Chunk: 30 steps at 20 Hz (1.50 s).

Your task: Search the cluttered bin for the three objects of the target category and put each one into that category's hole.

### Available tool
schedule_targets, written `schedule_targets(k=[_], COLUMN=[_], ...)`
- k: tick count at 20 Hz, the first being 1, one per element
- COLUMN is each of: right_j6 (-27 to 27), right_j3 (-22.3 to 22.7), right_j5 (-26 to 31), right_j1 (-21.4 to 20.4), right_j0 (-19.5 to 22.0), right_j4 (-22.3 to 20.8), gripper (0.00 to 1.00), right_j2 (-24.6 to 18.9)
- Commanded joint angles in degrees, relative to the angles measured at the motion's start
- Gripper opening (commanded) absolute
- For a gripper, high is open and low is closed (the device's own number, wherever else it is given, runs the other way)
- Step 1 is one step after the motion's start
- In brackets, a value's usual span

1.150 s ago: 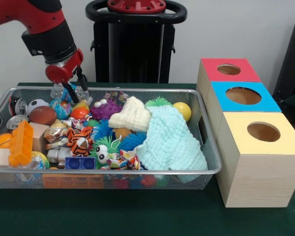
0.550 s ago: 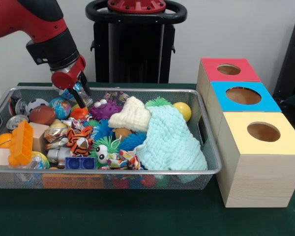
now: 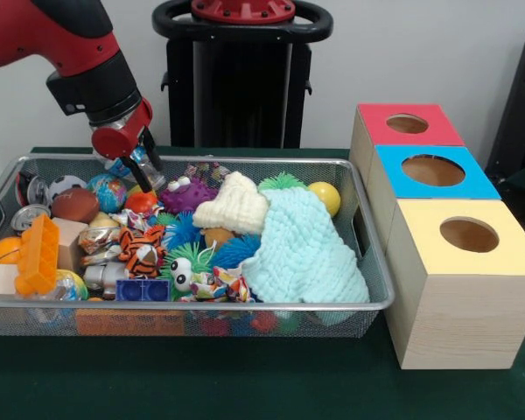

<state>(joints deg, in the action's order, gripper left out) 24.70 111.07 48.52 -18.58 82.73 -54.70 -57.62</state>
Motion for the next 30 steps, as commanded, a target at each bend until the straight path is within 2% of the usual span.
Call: schedule_targets(k=[1, 4, 5, 15, 22, 26, 30], right_j6=[-13.2, -13.3, -13.4, -11.9, -7.2, 3.4, 10.1], right_j3=[-5.8, -5.8, -5.8, -5.2, -4.3, 1.2, 3.2], right_j5=[-2.5, -1.9, -2.0, -2.2, -1.8, 1.2, 3.1], right_j1=[1.5, 2.1, 2.1, 1.2, -0.6, -10.1, -16.5], right_j0=[0.1, 0.5, 0.5, -0.4, -1.7, -3.6, -6.2], right_j4=[-3.6, -2.3, -2.4, -2.5, -1.5, 6.4, 14.5], gripper=[1.00, 1.00, 0.00, 0.00, 0.00, 0.00, 0.00], right_j2=[2.3, 2.0, 1.9, 1.8, 2.2, -2.1, -4.1])
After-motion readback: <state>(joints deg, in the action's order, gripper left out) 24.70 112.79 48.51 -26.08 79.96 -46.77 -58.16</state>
